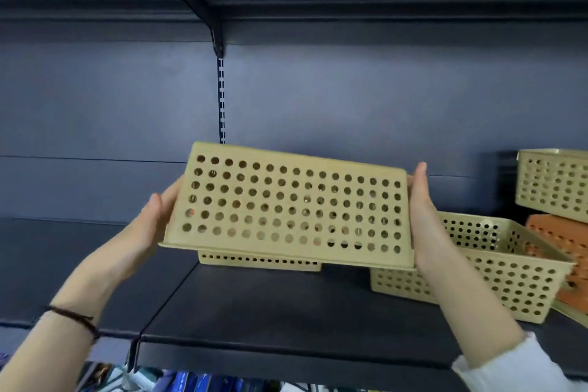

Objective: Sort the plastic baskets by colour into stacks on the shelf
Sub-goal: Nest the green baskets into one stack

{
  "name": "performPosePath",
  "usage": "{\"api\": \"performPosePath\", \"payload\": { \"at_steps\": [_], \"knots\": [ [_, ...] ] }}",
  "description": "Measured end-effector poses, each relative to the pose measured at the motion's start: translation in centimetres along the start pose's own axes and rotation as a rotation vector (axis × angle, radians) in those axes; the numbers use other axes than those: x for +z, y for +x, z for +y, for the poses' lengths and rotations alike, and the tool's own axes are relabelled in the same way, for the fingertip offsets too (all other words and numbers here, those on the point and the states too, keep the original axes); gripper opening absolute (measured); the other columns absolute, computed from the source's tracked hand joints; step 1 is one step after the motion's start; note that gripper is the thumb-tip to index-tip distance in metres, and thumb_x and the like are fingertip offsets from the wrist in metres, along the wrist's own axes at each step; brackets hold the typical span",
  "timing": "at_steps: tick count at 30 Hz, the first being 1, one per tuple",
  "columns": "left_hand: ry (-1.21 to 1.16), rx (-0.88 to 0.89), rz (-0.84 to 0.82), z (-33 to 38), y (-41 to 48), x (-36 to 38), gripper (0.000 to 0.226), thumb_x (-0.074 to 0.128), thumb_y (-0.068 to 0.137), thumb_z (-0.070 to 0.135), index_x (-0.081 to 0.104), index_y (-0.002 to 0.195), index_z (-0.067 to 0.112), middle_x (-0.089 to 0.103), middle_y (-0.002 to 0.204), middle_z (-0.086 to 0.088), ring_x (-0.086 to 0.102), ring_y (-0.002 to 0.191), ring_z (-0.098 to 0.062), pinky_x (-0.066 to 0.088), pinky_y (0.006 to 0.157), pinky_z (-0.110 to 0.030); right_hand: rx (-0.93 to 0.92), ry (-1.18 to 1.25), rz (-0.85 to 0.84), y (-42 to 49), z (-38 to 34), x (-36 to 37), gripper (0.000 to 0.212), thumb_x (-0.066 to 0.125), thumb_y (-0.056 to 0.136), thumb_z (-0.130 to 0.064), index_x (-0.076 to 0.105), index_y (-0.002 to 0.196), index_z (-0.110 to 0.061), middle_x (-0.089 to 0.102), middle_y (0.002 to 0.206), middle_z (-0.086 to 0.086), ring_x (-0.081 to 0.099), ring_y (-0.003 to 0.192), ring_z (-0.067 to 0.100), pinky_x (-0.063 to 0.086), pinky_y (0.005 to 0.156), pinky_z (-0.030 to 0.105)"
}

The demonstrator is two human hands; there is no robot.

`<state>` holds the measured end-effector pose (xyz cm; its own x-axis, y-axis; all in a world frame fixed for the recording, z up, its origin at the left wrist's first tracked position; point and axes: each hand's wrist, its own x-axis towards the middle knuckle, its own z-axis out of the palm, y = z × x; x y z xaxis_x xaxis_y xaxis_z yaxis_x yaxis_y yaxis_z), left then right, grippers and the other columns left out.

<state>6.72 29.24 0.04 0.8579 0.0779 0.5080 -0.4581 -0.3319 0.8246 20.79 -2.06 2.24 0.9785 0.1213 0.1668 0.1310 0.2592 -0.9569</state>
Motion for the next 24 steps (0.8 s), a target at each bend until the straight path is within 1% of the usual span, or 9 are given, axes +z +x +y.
{"api": "performPosePath", "payload": {
  "at_steps": [3,5,9,12,14,16,19,21,24],
  "knots": [
    [-0.001,0.045,-0.081,-0.8,0.9,0.6,0.110,0.045,0.060,0.092,0.027,0.151,0.033,0.044,0.152,0.007,0.045,0.137,-0.011,0.042,0.107,-0.035,0.041,-0.017,0.020,1.2,-1.1,-1.4,0.061,0.028,0.090,-0.070,0.065,0.103,-0.024,0.074,0.063,0.000,0.072,0.054,0.018,0.054,0.048,0.030],
    [-0.014,0.059,-0.051,-0.4,1.9,2.1,0.108,0.038,0.065,0.091,0.026,0.151,0.027,0.048,0.149,0.008,0.045,0.136,-0.010,0.042,0.106,-0.033,0.024,-0.001,-0.031,1.2,-1.7,-2.4,0.063,0.028,0.092,-0.068,0.065,0.103,-0.019,0.076,0.068,0.002,0.073,0.058,0.018,0.054,0.046,0.028],
    [-0.239,-0.089,0.247,2.0,4.9,4.5,0.080,0.004,0.087,0.074,0.070,0.106,0.032,0.077,0.098,0.010,0.064,0.112,-0.016,0.041,0.101,-0.043,-0.096,0.037,-0.211,0.6,-2.5,-4.6,0.072,0.022,0.091,-0.068,0.064,0.120,-0.017,0.073,0.112,0.007,0.065,0.110,0.026,0.050,0.083,0.041],
    [-0.428,-0.147,0.296,4.8,7.2,4.7,0.087,0.004,0.087,0.075,0.078,0.093,0.029,0.078,0.100,0.001,0.072,0.096,-0.015,0.045,0.096,-0.044,-0.261,0.049,-0.284,0.5,-3.1,-5.8,0.074,0.025,0.086,-0.071,0.053,0.135,-0.022,0.062,0.133,0.003,0.054,0.127,0.024,0.041,0.104,0.046],
    [-0.516,-0.180,0.261,5.9,8.7,5.1,0.087,0.008,0.086,0.077,0.074,0.107,0.025,0.075,0.109,-0.005,0.069,0.104,-0.022,0.045,0.097,-0.046,-0.345,-0.023,-0.274,0.6,-3.4,-6.2,0.081,0.039,0.068,-0.086,0.050,0.132,-0.039,0.063,0.131,-0.011,0.058,0.121,0.010,0.047,0.102,0.037],
    [-0.497,-0.193,0.198,6.5,9.8,6.2,0.086,0.009,0.086,0.077,0.069,0.118,0.024,0.073,0.115,-0.008,0.066,0.109,-0.026,0.046,0.092,-0.047,-0.361,-0.078,-0.236,0.6,-3.8,-6.6,0.081,0.044,0.044,-0.095,0.048,0.113,-0.053,0.069,0.104,-0.031,0.063,0.101,-0.008,0.049,0.094,0.024],
    [-0.438,-0.099,0.133,6.6,10.9,9.3,0.073,0.010,0.092,0.069,0.063,0.122,0.030,0.074,0.114,-0.002,0.066,0.111,-0.023,0.048,0.089,-0.046,-0.371,-0.089,-0.134,0.9,-4.3,-7.8,0.043,0.026,0.062,-0.078,0.045,0.093,-0.055,0.065,0.074,-0.037,0.059,0.086,-0.009,0.039,0.099,0.027],
    [-0.422,0.032,0.143,6.1,11.7,11.3,0.061,0.011,0.096,0.062,0.057,0.125,0.033,0.073,0.115,0.006,0.066,0.113,-0.018,0.048,0.093,-0.046,-0.334,-0.038,-0.106,1.6,-4.5,-9.5,0.039,0.021,0.070,-0.069,0.051,0.092,-0.055,0.066,0.079,-0.033,0.058,0.092,-0.006,0.039,0.101,0.030],
    [-0.306,0.149,0.146,4.9,13.1,14.1,0.053,0.022,0.097,0.058,0.042,0.140,0.034,0.065,0.128,0.005,0.062,0.118,-0.017,0.050,0.094,-0.051,-0.261,0.048,-0.101,3.0,-5.2,-12.6,0.048,0.027,0.082,-0.069,0.060,0.108,-0.047,0.070,0.111,-0.012,0.061,0.115,0.013,0.042,0.104,0.040]
  ]
}}
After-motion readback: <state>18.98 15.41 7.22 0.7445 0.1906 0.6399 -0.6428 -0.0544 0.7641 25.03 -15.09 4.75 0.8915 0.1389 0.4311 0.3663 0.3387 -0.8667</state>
